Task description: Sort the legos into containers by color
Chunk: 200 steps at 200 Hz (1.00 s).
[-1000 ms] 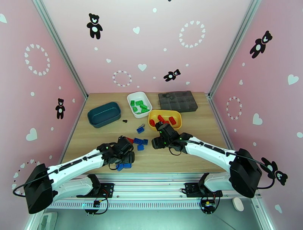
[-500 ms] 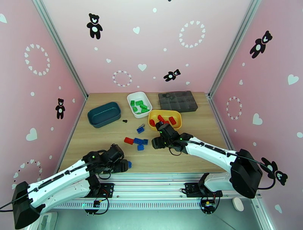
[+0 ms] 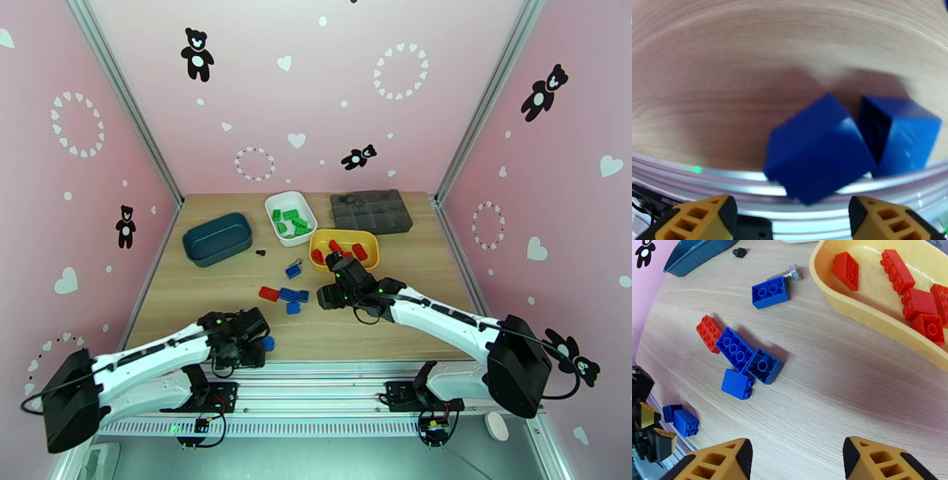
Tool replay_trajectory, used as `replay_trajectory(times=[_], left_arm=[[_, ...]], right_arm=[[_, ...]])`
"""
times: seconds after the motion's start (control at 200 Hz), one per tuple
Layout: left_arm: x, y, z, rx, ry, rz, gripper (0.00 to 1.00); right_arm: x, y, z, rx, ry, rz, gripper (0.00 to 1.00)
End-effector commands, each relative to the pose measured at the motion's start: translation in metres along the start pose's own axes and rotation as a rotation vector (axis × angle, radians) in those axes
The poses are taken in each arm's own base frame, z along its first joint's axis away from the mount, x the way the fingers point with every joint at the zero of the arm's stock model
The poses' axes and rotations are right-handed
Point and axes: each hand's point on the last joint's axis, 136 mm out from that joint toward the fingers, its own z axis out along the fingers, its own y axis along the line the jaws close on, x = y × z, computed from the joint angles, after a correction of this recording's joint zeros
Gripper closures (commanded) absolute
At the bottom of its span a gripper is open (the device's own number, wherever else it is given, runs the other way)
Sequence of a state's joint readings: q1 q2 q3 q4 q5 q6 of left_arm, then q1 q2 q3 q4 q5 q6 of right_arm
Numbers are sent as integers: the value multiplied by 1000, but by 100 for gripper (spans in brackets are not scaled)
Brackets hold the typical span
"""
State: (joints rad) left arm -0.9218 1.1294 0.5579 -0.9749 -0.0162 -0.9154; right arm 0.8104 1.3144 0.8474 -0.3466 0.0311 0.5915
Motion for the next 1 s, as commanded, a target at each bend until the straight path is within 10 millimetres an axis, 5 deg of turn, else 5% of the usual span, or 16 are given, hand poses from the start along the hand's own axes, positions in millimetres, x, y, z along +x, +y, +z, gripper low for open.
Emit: replay_trajectory(times=[0.0, 0.14, 0.365, 0.596, 0.821, 0.996], left_arm=[[-24, -12, 0, -17, -86, -3, 20], [-35, -23, 10, -36, -103, 7, 23], [-47, -47, 15, -8, -101, 35, 41], [-53, -43, 8, -38, -127, 39, 51], [-66, -34, -25, -34, -206, 25, 52], [-95, -22, -56, 12, -293, -31, 52]], right_arm=[[-4, 0, -11, 7, -28, -6, 35], [-6, -2, -16, 11, -41, -10, 34], [-1, -6, -15, 26, -31, -14, 34], [-1, -7, -16, 30, -41, -14, 34], [-2, -5, -16, 22, -38, -18, 34], [-3, 0, -15, -3, -34, -19, 34]])
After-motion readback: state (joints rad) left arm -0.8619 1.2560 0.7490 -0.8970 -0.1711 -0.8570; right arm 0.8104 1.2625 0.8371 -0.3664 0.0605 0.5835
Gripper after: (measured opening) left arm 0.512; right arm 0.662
